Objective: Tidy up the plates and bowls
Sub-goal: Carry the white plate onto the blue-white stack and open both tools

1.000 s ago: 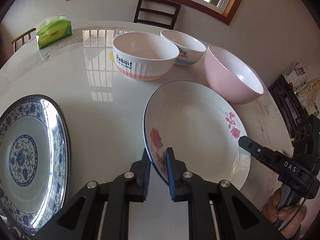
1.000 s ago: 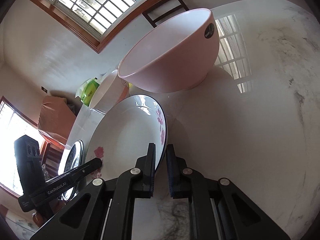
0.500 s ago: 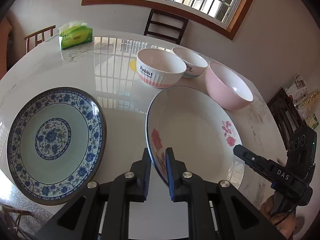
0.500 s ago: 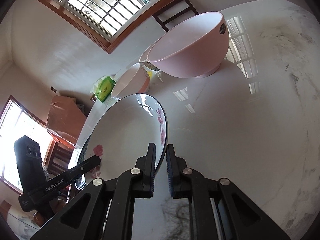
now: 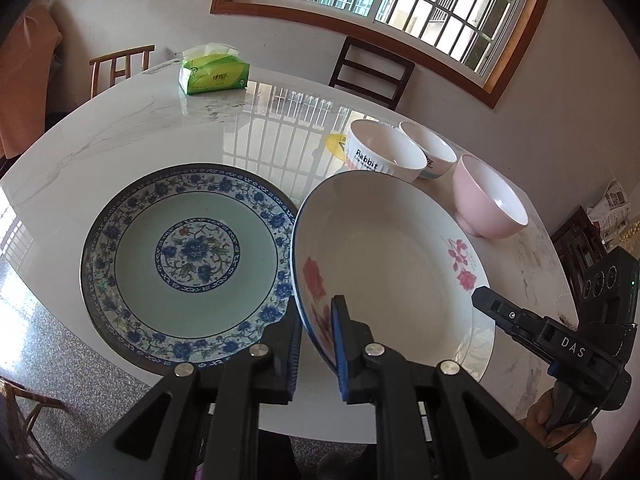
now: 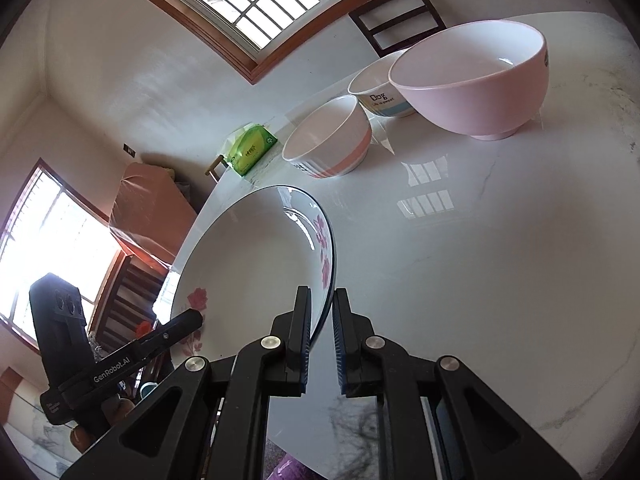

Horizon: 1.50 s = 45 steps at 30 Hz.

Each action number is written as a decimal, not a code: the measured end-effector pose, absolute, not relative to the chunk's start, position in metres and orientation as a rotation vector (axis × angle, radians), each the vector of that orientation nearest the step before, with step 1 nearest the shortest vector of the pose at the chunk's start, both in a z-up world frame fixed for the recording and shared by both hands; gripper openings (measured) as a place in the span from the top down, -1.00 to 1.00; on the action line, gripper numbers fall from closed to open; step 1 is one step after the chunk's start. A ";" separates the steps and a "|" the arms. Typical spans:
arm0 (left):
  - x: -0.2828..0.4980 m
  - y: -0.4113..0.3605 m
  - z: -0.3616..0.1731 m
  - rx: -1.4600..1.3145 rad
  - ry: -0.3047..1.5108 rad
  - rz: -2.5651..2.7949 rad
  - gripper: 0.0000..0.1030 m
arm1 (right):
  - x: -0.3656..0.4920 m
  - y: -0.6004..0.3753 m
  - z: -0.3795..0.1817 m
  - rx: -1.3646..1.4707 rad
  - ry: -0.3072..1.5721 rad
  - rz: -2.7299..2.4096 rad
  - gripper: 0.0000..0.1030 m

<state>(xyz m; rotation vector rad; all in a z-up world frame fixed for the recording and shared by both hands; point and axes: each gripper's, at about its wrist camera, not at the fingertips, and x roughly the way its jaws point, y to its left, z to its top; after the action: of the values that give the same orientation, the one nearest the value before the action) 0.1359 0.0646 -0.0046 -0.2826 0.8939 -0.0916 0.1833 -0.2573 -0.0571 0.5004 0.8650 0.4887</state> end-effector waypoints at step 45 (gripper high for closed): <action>0.119 0.198 -0.023 -0.357 0.877 0.149 0.72 | 0.217 -0.093 -0.067 0.264 0.987 0.628 0.76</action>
<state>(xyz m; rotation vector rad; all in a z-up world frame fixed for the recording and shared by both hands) 0.1189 0.1979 -0.0227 -0.3569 0.8775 0.1495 0.2169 -0.0931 -0.0667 0.2635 0.9866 0.6277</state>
